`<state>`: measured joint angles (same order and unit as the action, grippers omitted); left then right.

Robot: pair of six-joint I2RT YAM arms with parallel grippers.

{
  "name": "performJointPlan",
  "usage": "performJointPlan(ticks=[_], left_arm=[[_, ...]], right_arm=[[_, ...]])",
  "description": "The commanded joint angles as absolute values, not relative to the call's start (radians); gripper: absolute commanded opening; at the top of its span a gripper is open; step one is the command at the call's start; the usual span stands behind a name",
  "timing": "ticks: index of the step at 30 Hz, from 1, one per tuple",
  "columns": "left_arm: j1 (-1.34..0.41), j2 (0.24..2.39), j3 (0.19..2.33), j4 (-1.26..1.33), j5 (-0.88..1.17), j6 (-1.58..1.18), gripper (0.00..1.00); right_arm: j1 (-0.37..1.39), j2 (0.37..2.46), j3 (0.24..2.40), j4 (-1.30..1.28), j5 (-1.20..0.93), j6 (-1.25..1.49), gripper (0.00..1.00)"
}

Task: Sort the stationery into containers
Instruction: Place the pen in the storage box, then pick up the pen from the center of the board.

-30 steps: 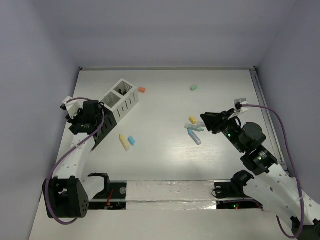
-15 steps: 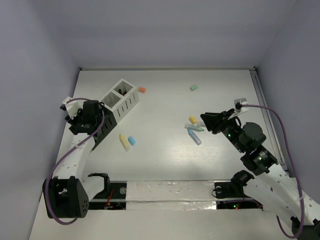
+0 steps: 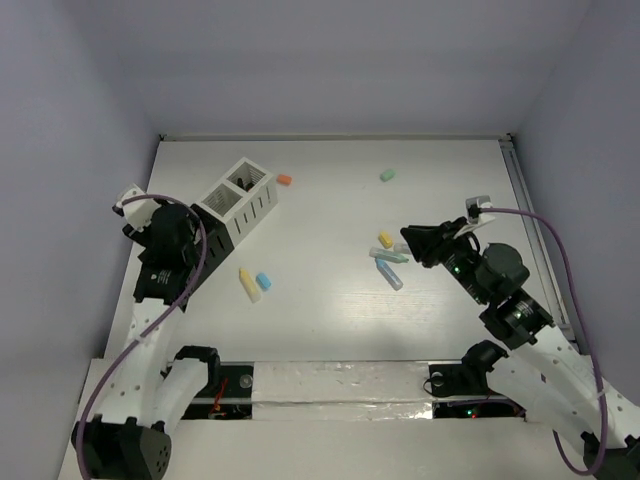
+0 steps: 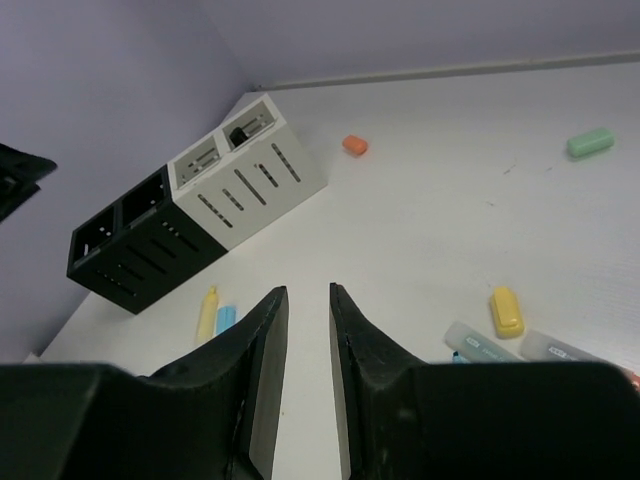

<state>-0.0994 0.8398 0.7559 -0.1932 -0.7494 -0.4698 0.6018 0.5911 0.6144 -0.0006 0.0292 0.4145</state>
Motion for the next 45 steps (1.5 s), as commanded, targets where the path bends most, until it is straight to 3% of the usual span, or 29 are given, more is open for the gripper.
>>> performJointPlan(ticks=[1, 7, 12, 21, 31, 45], left_arm=[[-0.103, 0.769, 0.822, -0.114, -0.558, -0.394, 0.44], [-0.103, 0.68, 0.809, -0.1, -0.318, -0.336, 0.45], [-0.103, 0.628, 0.753, -0.095, -0.158, -0.316, 0.46], [-0.103, 0.581, 0.718, -0.081, 0.03, -0.259, 0.49], [-0.124, 0.531, 0.673, -0.006, 0.127, -0.27, 0.56], [-0.189, 0.601, 0.69, -0.006, 0.155, -0.221, 0.59]], right_arm=[[0.6, 0.617, 0.643, 0.02, 0.026, 0.399, 0.28], [0.6, 0.684, 0.652, 0.029, 0.023, 0.379, 0.08], [0.6, 0.753, 0.655, 0.054, -0.026, 0.376, 0.0], [0.6, 0.853, 0.644, 0.173, -0.127, 0.365, 0.0], [0.6, 1.14, 0.693, 0.279, -0.172, 0.368, 0.0], [0.6, 1.313, 0.813, 0.078, 0.189, 0.383, 0.01]])
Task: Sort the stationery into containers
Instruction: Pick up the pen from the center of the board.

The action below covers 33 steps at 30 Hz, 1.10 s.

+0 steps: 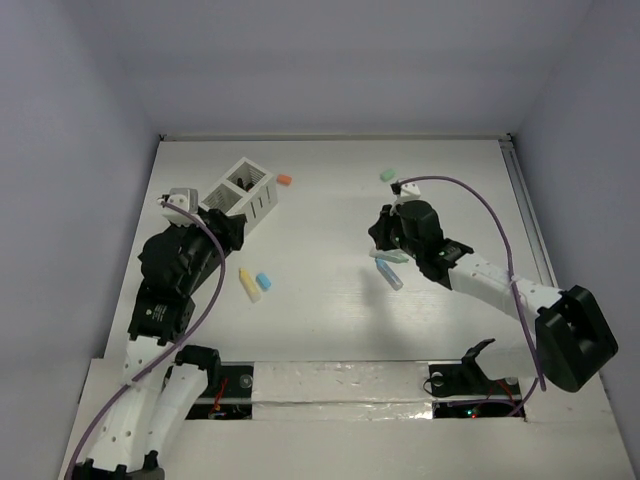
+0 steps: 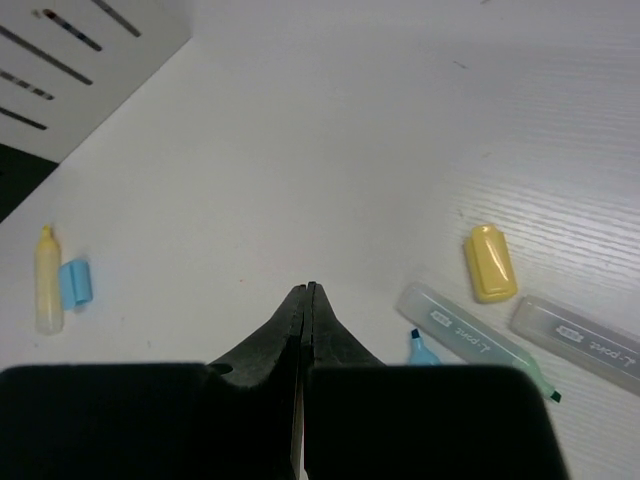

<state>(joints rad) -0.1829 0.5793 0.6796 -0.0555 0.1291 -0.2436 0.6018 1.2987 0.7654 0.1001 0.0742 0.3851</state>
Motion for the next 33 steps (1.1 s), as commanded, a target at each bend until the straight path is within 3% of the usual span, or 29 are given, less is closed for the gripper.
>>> performJointPlan(ticks=[1, 12, 18, 33], left_arm=[[-0.198, 0.607, 0.693, -0.006, 0.156, -0.218, 0.59], [-0.198, 0.784, 0.727, 0.228, 0.354, -0.291, 0.62], [-0.198, 0.92, 0.756, 0.342, 0.468, -0.31, 0.64], [-0.198, 0.969, 0.752, 0.353, 0.526, -0.262, 0.67]], right_arm=[[0.6, 1.319, 0.815, 0.078, 0.196, 0.388, 0.01], [0.6, 1.27, 0.761, 0.058, 0.239, 0.43, 0.05], [0.54, 1.307, 0.759, 0.003, 0.249, 0.453, 0.17], [0.39, 1.396, 0.778, 0.026, 0.224, 0.479, 0.28]])
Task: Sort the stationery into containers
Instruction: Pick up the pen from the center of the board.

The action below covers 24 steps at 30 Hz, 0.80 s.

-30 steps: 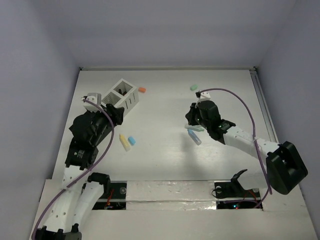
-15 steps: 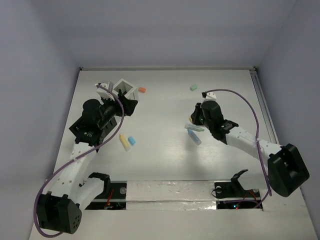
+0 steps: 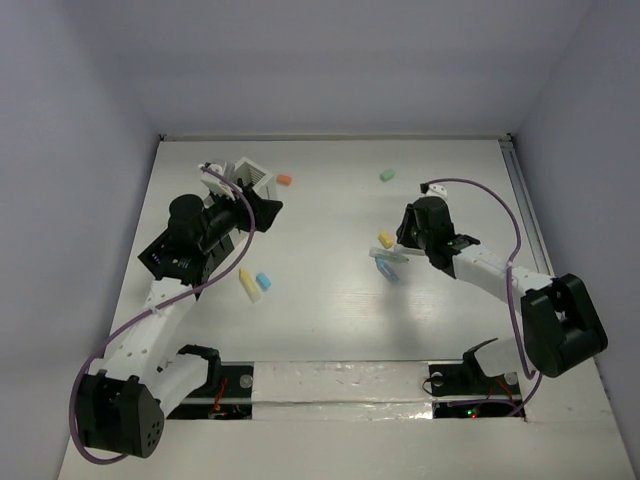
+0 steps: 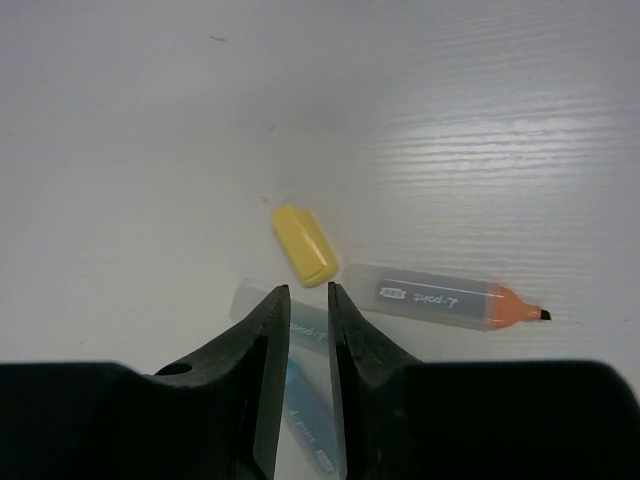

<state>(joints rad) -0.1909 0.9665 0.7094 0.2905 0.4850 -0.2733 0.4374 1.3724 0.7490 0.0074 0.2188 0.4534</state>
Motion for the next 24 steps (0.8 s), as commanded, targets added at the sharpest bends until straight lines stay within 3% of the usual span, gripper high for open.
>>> performJointPlan(ticks=[1, 2, 10, 14, 24], left_arm=[[-0.198, 0.973, 0.75, 0.356, 0.529, -0.265, 0.67], [-0.198, 0.976, 0.752, 0.357, 0.535, -0.265, 0.67], [-0.209, 0.979, 0.758, 0.354, 0.557, -0.262, 0.68], [-0.228, 0.979, 0.761, 0.345, 0.551, -0.262, 0.69], [-0.256, 0.973, 0.776, 0.307, 0.542, -0.259, 0.7]], right_arm=[[0.376, 1.41, 0.785, 0.02, 0.216, 0.485, 0.3], [0.361, 1.417, 0.787, 0.015, 0.207, 0.498, 0.35], [0.296, 1.42, 0.796, 0.003, 0.117, 0.531, 0.46], [0.296, 1.378, 0.802, -0.052, 0.136, 0.511, 0.58], [0.296, 1.344, 0.762, -0.164, 0.12, 0.555, 0.62]])
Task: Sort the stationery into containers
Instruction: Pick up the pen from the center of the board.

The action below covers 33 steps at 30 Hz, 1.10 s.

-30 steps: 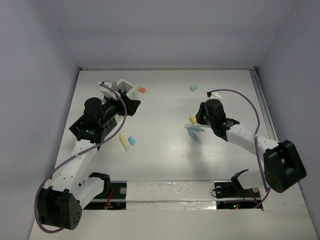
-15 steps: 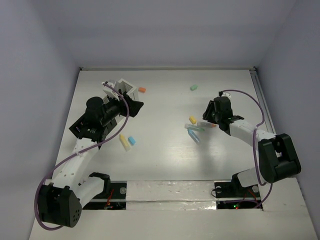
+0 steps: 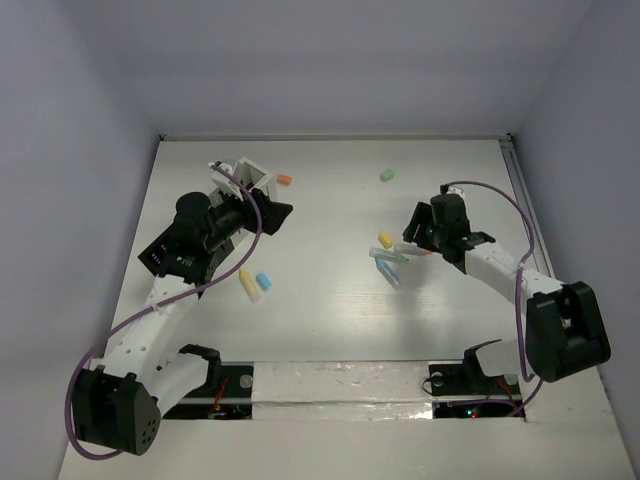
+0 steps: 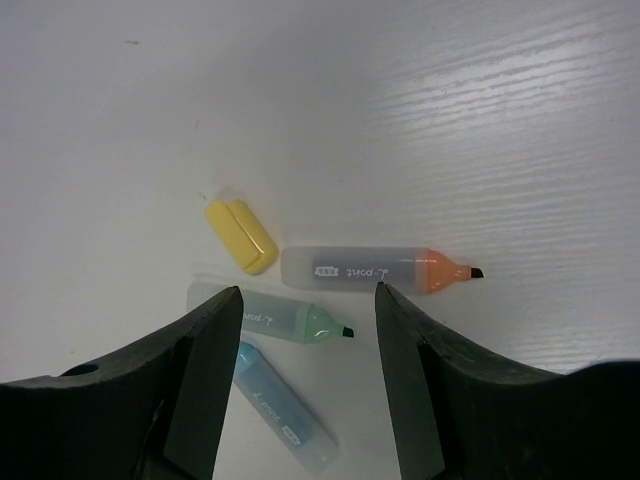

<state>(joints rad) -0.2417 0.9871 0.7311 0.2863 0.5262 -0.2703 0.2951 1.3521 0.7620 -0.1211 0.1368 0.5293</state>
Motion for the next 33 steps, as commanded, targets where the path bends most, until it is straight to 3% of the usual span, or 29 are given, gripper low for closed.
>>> performJointPlan(ticks=[1, 8, 16, 25, 33], left_arm=[[-0.256, 0.971, 0.776, 0.305, 0.538, -0.259, 0.7], [-0.275, 0.968, 0.781, 0.293, 0.534, -0.262, 0.7], [-0.275, 0.954, 0.782, 0.288, 0.526, -0.261, 0.7], [-0.284, 0.954, 0.782, 0.282, 0.515, -0.256, 0.71], [-0.284, 0.943, 0.785, 0.281, 0.515, -0.256, 0.71]], right_arm=[[0.296, 1.357, 0.755, -0.16, 0.118, 0.561, 0.65], [0.276, 1.413, 0.738, -0.101, 0.063, 0.609, 0.77], [0.245, 1.528, 0.759, -0.019, 0.009, 0.644, 0.8], [0.216, 1.641, 0.839, -0.011, 0.063, 0.623, 0.74], [0.216, 1.706, 0.908, -0.081, 0.095, 0.56, 0.61]])
